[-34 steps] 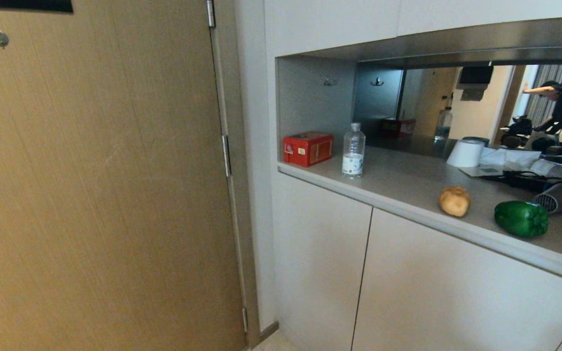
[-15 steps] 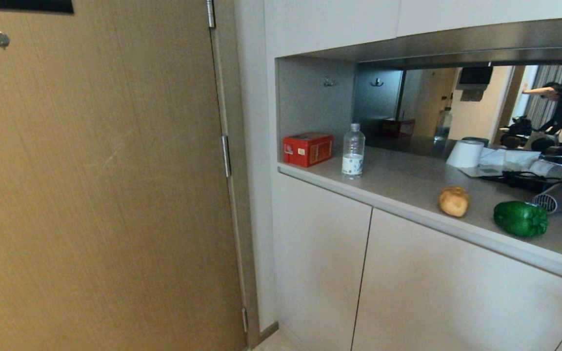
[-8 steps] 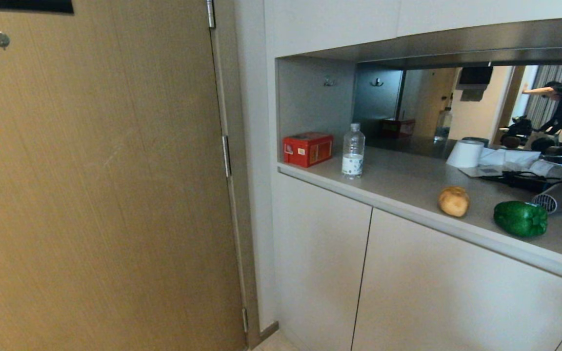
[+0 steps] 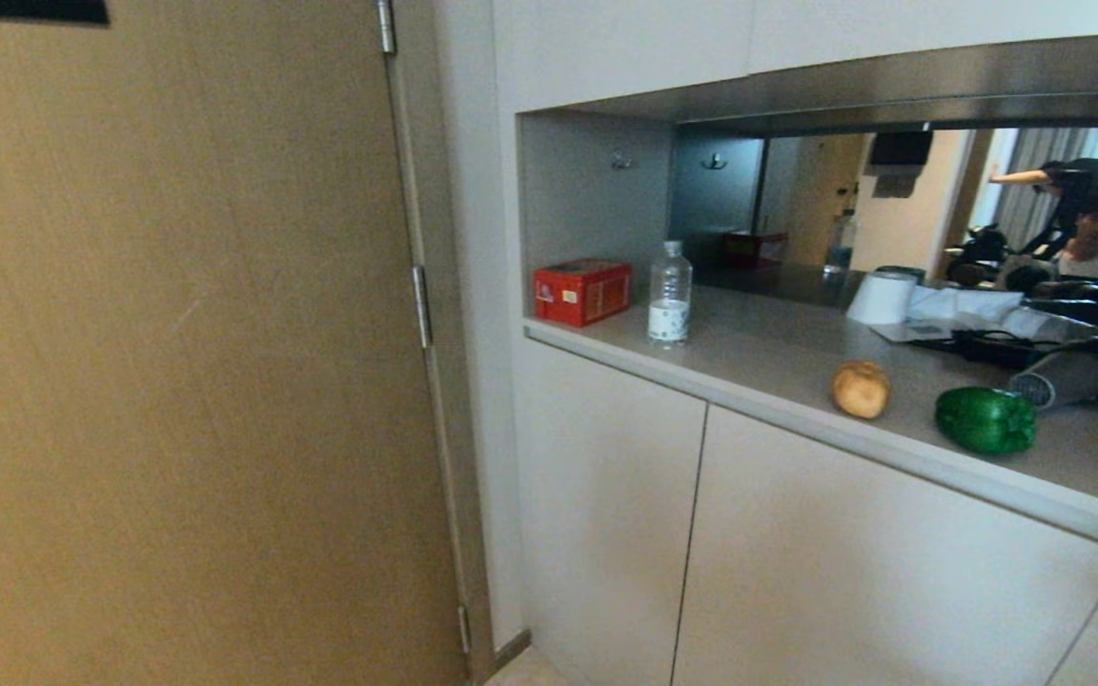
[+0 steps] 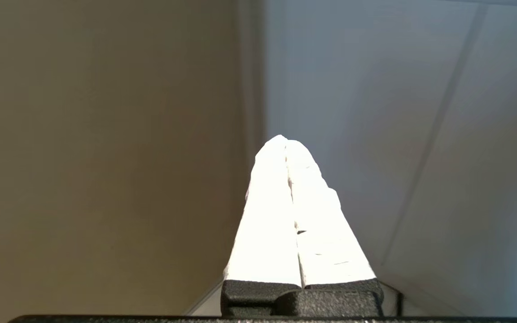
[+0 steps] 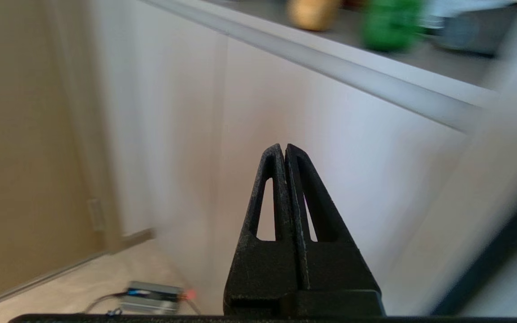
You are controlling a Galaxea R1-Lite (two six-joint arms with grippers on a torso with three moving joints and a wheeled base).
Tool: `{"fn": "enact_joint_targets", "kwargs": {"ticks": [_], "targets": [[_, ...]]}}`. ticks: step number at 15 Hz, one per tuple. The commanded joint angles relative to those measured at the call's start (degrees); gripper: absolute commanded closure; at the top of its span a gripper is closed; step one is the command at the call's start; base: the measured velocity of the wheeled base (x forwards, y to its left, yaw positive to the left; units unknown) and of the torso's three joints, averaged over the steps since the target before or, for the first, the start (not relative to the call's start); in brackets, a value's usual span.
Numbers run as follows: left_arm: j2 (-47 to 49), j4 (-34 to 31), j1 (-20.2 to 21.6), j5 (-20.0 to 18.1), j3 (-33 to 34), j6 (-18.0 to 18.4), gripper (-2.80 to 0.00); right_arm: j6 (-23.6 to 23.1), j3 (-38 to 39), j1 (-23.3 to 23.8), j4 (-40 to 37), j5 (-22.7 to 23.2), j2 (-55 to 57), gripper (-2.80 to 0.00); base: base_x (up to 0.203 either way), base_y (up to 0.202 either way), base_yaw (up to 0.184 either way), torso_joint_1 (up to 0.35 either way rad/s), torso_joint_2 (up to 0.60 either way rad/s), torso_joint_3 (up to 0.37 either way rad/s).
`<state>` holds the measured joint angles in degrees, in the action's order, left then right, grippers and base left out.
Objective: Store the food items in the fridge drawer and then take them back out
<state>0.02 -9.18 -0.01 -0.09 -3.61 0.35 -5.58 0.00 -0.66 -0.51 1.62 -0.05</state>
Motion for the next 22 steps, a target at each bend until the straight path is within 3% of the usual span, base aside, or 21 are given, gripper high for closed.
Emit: {"fn": "enact_joint_targets", "kwargs": {"ticks": [1, 22], "targets": [[0.0, 0.0, 0.0, 0.0, 0.0, 0.0, 0.00, 0.0, 0.0, 0.0, 0.1, 0.0, 0.0, 0.00, -0.002, 0.008, -0.172, -0.002, 0.00, 0.007], [-0.1, 0.0, 0.0, 0.0, 0.0, 0.0, 0.00, 0.3, 0.0, 0.0, 0.0, -0.1, 0.0, 0.00, -0.002, 0.009, -0.175, 0.003, 0.00, 0.002]]}}
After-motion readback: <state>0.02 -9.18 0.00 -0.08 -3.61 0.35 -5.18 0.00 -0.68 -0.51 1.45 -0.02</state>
